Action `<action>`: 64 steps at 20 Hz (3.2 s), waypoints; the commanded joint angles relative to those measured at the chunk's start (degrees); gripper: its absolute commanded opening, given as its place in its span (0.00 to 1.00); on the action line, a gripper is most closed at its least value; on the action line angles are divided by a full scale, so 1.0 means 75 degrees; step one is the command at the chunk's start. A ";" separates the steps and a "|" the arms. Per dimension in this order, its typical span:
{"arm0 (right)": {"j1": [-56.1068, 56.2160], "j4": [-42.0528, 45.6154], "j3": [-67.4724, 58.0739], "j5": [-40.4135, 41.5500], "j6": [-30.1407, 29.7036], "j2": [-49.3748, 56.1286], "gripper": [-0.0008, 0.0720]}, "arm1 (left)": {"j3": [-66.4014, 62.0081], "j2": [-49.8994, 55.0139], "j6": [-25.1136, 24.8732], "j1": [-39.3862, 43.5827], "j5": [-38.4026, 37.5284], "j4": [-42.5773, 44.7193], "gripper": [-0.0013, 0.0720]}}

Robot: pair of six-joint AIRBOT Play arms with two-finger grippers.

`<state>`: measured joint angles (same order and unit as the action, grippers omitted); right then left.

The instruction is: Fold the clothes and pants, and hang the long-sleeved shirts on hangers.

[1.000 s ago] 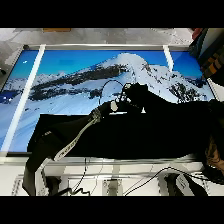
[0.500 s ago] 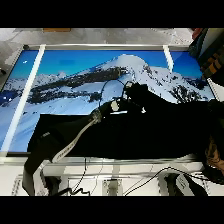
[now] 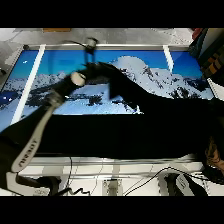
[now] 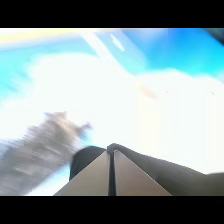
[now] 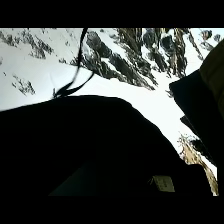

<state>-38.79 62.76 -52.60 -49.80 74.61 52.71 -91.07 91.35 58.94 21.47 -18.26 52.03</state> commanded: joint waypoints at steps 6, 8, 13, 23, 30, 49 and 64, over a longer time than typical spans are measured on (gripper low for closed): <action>0.0627 -0.0382 -0.0003 0.1102 0.0000 0.0041 0.04 | -0.0009 -0.1139 -0.0609 -0.2378 -0.0157 0.0096 0.03; 0.1128 -0.0356 -0.0003 0.1684 0.0000 0.0259 0.04 | 0.0000 -0.1099 -0.0606 -0.2637 -0.1102 0.0367 0.03; 0.2110 -0.0338 -0.0003 0.3016 0.0006 0.1635 0.04 | 0.0015 -0.0796 -0.0606 -0.2894 -0.4418 0.3214 0.03; 0.2655 -0.0376 -0.0003 0.4672 0.0015 0.3220 0.04 | 0.0023 0.0294 -0.0609 -0.2687 -0.3220 0.4010 0.03; 0.2652 -0.0338 -0.0015 0.4791 0.0009 0.3197 0.04 | 0.0020 -0.0047 -0.2247 -0.2040 -0.1166 0.4217 0.03; 0.2649 -0.0137 -0.0137 0.4730 0.0006 0.3037 0.04 | 0.0032 -0.0662 -0.8209 -0.1900 -0.5840 0.5129 0.03; 0.2649 -0.0137 -0.0137 0.4730 0.0006 0.3037 0.04 | 0.0029 0.0647 -0.0064 -0.1728 -0.2626 0.5409 0.82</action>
<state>-18.94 61.76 -53.60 -14.31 74.63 75.50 -90.85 98.37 42.94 9.58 -28.51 91.81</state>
